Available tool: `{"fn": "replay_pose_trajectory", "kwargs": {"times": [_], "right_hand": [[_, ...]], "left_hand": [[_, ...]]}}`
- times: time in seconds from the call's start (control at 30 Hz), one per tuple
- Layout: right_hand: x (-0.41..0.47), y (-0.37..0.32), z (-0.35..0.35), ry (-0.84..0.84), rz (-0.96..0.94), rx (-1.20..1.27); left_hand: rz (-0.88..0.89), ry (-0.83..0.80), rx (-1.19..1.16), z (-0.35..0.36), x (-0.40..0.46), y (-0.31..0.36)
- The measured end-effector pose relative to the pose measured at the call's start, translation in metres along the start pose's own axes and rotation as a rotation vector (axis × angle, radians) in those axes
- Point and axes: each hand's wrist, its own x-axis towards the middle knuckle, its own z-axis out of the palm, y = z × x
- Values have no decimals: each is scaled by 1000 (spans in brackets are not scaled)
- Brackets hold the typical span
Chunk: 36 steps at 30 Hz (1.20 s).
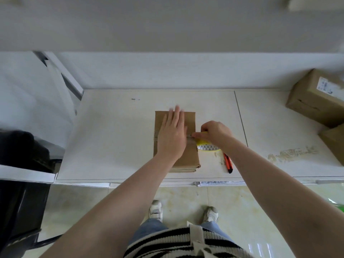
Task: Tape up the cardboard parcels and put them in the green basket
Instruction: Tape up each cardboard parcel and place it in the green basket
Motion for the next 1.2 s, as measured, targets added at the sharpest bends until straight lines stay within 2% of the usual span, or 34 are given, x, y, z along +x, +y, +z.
{"fn": "replay_pose_trajectory", "kwargs": {"times": [0.07, 0.23, 0.33, 0.5, 0.7, 0.8, 0.9, 1.2], "right_hand": [[0, 0, 0, 13, 2, 10], [0, 0, -1, 14, 4, 14], [-1, 1, 2, 1, -1, 53], [-11, 33, -2, 0, -113, 350], [-8, 36, 5, 29, 11, 112], [-7, 33, 6, 43, 26, 119], [-9, 34, 8, 57, 56, 140], [-13, 36, 13, 49, 90, 183]], "left_hand": [[17, -83, 53, 15, -6, -6], [-52, -19, 29, 16, 3, -3], [-63, -108, 138, 25, -8, -4], [-41, -138, 115, 25, -5, -9], [-58, -201, 84, 22, -2, -8], [-197, -252, -7, 18, 5, -2], [-331, -287, -3, 16, 12, 8], [-354, -252, 3, 21, 13, 9]]}}
